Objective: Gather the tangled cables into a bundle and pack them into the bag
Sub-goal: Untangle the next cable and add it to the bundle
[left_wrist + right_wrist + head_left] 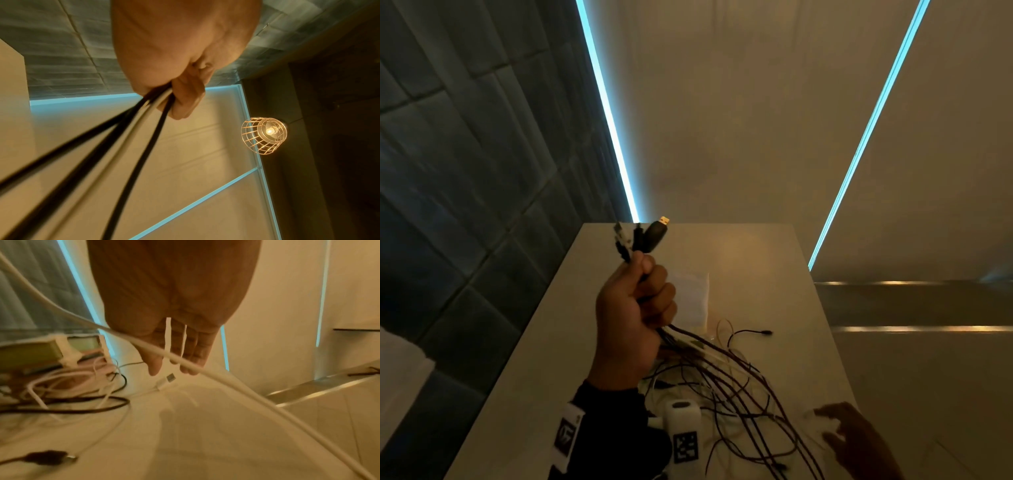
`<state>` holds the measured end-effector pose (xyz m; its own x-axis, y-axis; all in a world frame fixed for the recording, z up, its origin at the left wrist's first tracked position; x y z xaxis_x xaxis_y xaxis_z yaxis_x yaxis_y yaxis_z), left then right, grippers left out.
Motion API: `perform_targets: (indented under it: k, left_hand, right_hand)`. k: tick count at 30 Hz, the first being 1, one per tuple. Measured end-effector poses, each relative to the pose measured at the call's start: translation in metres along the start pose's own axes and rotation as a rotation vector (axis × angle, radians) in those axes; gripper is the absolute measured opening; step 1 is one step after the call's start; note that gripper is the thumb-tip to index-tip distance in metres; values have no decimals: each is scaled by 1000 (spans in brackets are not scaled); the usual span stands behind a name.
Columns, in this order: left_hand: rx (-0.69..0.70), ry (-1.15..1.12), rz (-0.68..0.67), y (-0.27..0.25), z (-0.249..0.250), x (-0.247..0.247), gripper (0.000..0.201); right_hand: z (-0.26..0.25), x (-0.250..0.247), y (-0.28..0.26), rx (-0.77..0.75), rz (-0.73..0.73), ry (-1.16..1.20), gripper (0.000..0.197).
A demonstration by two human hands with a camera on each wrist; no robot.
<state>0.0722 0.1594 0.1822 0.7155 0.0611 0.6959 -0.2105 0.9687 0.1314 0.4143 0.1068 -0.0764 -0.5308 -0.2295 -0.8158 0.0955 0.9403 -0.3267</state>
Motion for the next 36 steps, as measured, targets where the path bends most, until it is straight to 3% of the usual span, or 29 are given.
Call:
perform_targets:
  k: [1, 4, 8, 10, 14, 15, 19, 22, 25, 27, 29, 32, 36]
  left_hand:
    - [-14, -3, -12, -1, -6, 4, 26]
    - [-45, 3, -35, -2, -17, 9, 26]
    - [-67, 43, -35, -2, -25, 6, 29]
    - [-65, 77, -23, -2, -27, 0, 28]
    - [-61, 157, 5, -1, -36, -11, 29]
    - [-69, 192, 6, -2, -40, -13, 30]
    - [-107, 439, -33, -7, -62, -16, 26]
    - [-165, 659, -50, -13, -87, -24, 19]
    - [-193, 800, -139, -17, -104, -21, 29]
    - [-163, 846, -254, -20, -107, -7, 18]
    - [-129, 868, -284, -22, -105, -1, 16]
    - [-129, 736, -150, -22, -98, -9, 24]
    - [-87, 519, -71, -20, -86, -6, 33]
  right_hand:
    - [-8, 14, 9, -71, -46, -113, 47]
    - [2, 39, 32, -84, -100, -230, 39]
    - [12, 48, 42, -116, -142, -251, 15]
    - [-1, 25, 48, -168, -37, -183, 10]
    - [-56, -12, 37, -158, -88, 52, 29]
    - [-70, -24, 36, -152, -81, 133, 26]
    - [-143, -70, 25, -324, 34, 363, 23]
    - [-199, -98, 7, -462, 27, 499, 22]
    - [-237, -118, -8, -523, -17, 752, 18]
    - [-252, -123, -15, -531, -31, 894, 14]
    - [-255, -124, -17, -510, 12, 985, 11]
    - [-244, -113, -9, -418, 73, 1023, 9]
    - [-251, -63, -15, -430, -245, 905, 24]
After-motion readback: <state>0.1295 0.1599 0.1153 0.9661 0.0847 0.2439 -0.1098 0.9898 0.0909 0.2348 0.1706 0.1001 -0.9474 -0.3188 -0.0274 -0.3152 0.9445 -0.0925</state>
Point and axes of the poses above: each hand's wrist, its own y-axis towards the middle knuckle, its own x-axis out of the palm, z = x × y, the point moved 10 cm from there along y, towards the middle knuckle, and after that the axes turned 12 degrees about x, right-handed, at the moved point
